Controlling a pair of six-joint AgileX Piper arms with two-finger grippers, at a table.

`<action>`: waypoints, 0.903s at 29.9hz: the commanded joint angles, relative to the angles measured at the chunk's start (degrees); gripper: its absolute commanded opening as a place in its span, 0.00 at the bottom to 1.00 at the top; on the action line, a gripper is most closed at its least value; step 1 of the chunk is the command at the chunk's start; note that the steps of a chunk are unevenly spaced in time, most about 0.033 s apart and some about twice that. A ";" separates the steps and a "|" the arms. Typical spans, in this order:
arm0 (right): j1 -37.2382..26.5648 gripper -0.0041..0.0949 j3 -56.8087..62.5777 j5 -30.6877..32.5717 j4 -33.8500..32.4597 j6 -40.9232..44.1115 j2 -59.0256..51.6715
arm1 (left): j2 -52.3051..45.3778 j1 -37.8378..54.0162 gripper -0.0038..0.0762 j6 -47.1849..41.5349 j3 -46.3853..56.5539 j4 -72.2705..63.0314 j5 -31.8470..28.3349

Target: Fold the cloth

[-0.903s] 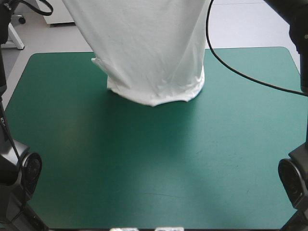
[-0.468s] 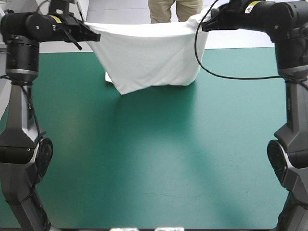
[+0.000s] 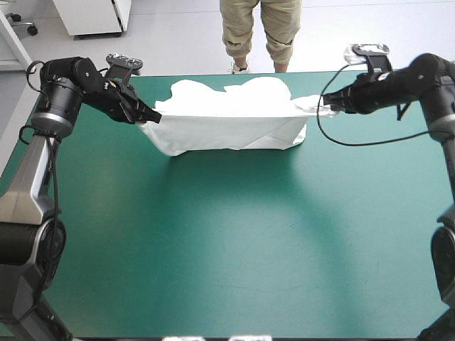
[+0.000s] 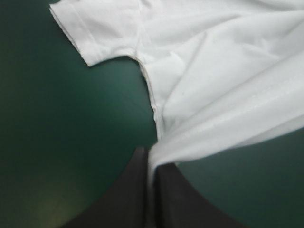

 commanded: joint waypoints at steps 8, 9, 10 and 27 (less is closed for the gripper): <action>-5.72 0.02 29.72 -3.31 0.58 -2.67 -25.54 | -20.08 0.09 0.04 0.30 21.21 -1.32 -0.53; -5.72 0.02 31.90 -2.99 0.58 -2.69 -27.69 | -21.98 0.09 0.04 0.30 24.19 -1.43 -0.77; -5.72 0.02 34.00 -2.36 0.58 -2.55 -29.77 | -23.92 0.09 0.04 0.10 27.34 -1.43 -1.26; -2.97 0.03 65.19 -3.76 1.35 -1.84 -42.76 | -39.77 0.09 0.04 -2.89 67.16 -1.34 -11.28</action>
